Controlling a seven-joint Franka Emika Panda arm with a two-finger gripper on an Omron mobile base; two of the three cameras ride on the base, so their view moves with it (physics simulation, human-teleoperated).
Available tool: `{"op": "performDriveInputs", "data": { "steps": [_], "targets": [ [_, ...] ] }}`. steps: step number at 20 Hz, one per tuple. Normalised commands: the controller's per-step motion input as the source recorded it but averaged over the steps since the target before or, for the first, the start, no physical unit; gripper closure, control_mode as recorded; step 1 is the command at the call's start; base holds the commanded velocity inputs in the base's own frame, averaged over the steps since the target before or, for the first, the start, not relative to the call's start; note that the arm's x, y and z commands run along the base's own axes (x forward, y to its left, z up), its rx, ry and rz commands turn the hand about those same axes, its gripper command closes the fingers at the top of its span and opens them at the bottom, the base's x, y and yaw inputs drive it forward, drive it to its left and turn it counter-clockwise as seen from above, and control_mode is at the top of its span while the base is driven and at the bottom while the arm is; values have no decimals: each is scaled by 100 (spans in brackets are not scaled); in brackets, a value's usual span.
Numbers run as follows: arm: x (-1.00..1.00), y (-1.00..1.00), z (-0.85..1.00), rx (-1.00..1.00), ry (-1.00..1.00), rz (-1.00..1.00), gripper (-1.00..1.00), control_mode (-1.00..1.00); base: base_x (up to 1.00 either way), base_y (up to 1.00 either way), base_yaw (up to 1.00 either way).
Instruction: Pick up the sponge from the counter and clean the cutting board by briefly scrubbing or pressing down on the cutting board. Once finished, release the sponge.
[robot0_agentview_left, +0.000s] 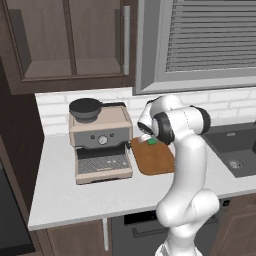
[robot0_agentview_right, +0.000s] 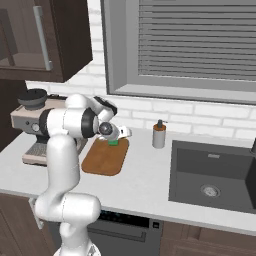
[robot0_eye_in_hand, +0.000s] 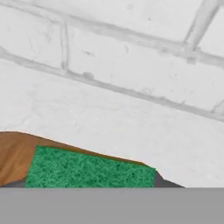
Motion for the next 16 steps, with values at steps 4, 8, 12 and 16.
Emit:
{"op": "performDriveInputs", "data": {
  "steps": [4, 8, 12, 16],
  "targets": [
    [-7, -95, -24, 1, -1, 0, 100, -100, 0, 0, 0],
    [-36, -94, -27, 4, -5, 3, 100, -100, 0, 0, 0],
    [-82, -64, -24, 1, -12, 9, 100, -100, 0, 0, 0],
    [-92, -32, -39, 0, -11, 17, 100, -100, 0, 0, 0]
  ]
}}
